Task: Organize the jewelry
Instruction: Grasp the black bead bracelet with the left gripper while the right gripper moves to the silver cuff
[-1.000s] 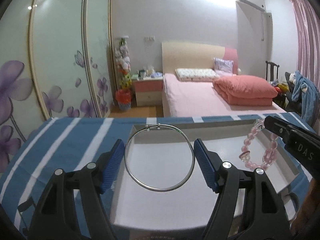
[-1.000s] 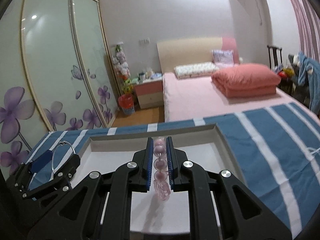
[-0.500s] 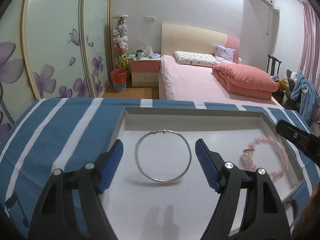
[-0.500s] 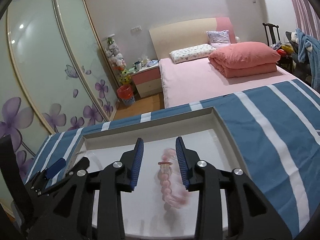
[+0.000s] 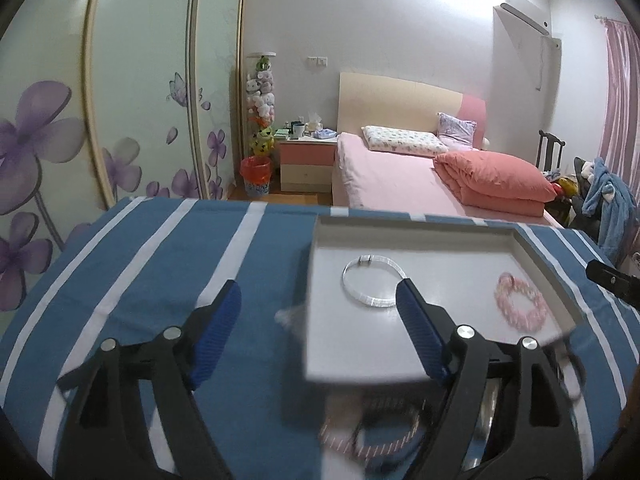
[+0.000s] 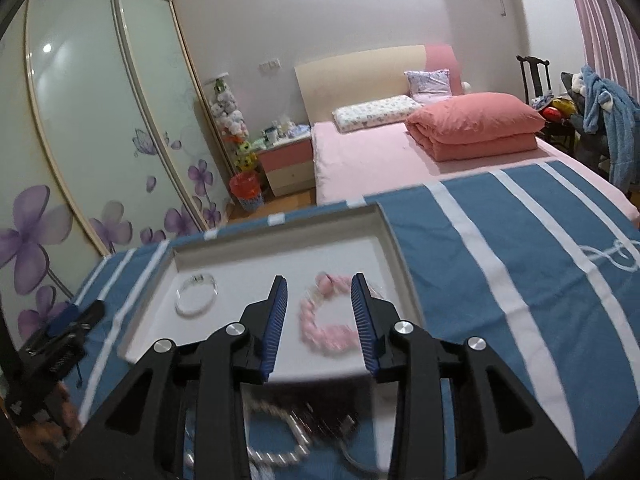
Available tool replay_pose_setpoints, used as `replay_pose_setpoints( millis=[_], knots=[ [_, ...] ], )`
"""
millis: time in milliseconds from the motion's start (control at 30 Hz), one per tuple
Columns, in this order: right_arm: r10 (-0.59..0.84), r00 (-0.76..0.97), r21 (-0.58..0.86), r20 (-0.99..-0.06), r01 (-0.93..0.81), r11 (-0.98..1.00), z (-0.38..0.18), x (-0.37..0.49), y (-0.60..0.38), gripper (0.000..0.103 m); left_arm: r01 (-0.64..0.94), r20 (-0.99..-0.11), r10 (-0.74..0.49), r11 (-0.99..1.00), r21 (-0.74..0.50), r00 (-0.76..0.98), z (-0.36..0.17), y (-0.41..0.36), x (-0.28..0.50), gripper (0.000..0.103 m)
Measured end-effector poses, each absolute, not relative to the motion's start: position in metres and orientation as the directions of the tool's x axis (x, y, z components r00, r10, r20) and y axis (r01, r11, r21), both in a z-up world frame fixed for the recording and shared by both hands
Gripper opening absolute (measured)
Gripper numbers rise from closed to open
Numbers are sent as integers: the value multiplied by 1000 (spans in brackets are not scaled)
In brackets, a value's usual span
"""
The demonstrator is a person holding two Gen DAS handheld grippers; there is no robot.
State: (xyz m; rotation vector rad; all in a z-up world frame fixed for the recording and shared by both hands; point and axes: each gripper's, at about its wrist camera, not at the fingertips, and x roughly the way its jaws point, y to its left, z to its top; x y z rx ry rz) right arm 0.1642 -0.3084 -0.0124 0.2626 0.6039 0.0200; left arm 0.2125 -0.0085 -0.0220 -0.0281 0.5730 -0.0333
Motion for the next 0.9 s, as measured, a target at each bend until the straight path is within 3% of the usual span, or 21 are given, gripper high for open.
replay_pose_setpoints(
  millis=[200, 333, 500, 900],
  knots=[
    [83, 734, 213, -674, 86, 973, -43, 146, -320, 35, 48, -577, -50, 999, -19, 815, -36, 5, 169, 80],
    [79, 673, 179, -735, 81, 980, -64, 137, -320, 56, 68, -611, -61, 998, -13, 790, -47, 8, 155, 81],
    [85, 629, 145, -773, 44, 988, -78, 133, -310, 68, 95, -631, -85, 995, -18, 771, -52, 5, 147, 84],
    [7, 612, 21, -791, 16, 1000, -89, 144, -302, 70, 148, -667, -104, 989, 10, 738, -68, -7, 143, 87]
  ],
)
